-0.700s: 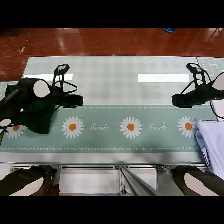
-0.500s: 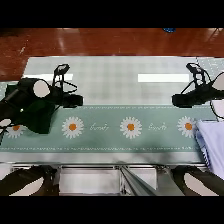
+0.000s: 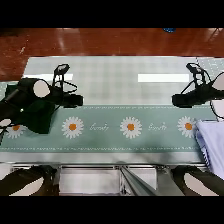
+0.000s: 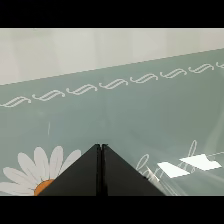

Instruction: Fold the shirts.

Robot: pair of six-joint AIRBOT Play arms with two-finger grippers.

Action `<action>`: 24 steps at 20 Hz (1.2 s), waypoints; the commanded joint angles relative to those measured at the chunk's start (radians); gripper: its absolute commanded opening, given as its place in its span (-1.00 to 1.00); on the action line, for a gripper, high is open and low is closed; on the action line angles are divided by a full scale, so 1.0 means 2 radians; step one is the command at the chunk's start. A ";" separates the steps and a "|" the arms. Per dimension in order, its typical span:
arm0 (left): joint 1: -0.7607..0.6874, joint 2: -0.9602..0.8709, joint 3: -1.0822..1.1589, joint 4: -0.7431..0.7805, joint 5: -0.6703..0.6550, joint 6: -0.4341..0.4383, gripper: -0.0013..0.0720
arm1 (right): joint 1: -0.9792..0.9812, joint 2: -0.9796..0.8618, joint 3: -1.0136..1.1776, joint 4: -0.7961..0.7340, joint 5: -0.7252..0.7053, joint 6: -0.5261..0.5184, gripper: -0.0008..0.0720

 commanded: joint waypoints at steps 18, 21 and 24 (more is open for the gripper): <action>0.161 -0.010 0.253 0.238 -0.181 -0.032 0.42 | -0.002 0.000 -0.001 -0.025 -0.075 0.006 0.15; 0.261 -0.010 0.198 0.171 -0.187 -0.032 0.42 | -0.002 0.000 -0.001 -0.025 -0.069 0.006 0.15; 0.336 -0.010 0.131 0.124 -0.150 -0.029 0.42 | -0.002 0.000 -0.001 -0.016 -0.053 0.010 0.15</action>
